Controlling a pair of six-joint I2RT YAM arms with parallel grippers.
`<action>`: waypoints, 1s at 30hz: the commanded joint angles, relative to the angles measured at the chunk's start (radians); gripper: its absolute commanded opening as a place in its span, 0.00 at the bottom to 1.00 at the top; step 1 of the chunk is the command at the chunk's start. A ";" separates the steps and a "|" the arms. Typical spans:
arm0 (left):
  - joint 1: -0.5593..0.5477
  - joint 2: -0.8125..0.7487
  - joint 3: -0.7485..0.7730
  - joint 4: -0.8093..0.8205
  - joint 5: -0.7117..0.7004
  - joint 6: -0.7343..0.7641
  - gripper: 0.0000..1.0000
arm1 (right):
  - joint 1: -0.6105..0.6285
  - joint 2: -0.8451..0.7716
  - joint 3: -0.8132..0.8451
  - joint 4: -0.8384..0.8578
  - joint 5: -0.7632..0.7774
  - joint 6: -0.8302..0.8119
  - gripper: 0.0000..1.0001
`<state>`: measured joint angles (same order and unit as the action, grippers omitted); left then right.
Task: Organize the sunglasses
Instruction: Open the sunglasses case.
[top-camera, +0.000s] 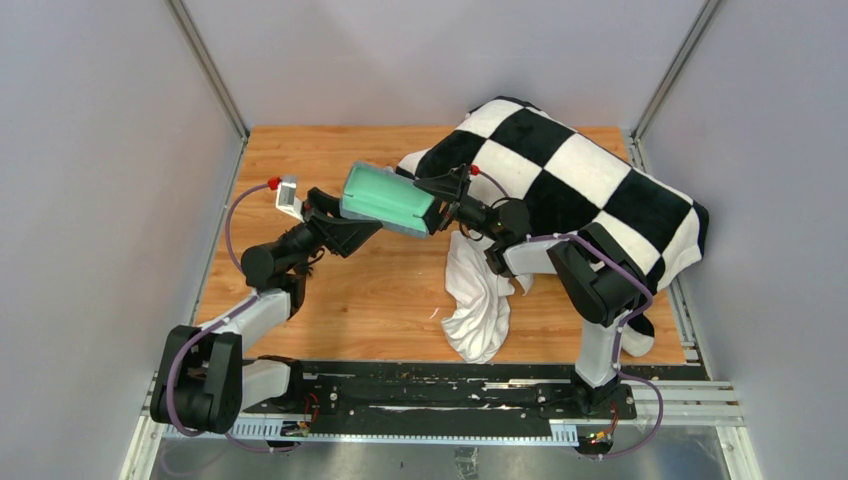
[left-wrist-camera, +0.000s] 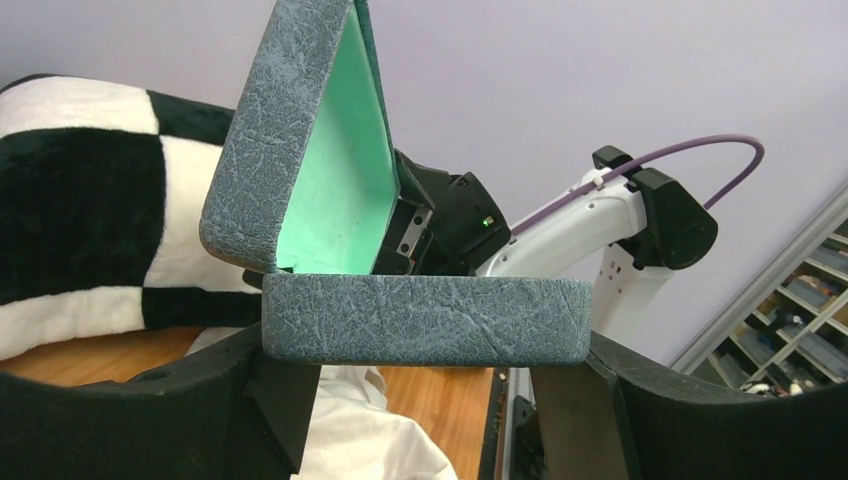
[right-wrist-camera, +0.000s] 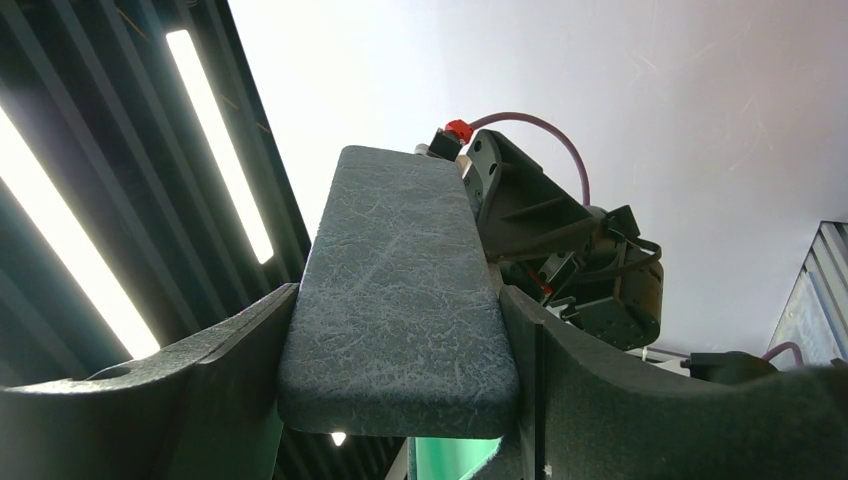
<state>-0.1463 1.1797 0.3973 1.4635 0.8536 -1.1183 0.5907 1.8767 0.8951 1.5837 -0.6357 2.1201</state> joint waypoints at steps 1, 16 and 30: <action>-0.038 -0.054 -0.004 0.096 0.142 -0.088 0.00 | 0.008 0.044 0.022 0.012 0.060 0.423 0.50; -0.038 -0.088 0.002 0.097 0.145 -0.104 0.00 | 0.008 0.063 0.054 0.012 0.056 0.411 0.75; -0.038 -0.085 0.003 0.097 0.146 -0.117 0.00 | 0.006 0.069 0.091 0.011 0.033 0.367 0.84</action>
<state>-0.1810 1.0958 0.3923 1.4876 0.9894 -1.2194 0.5907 1.9400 0.9424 1.5471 -0.5980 2.1071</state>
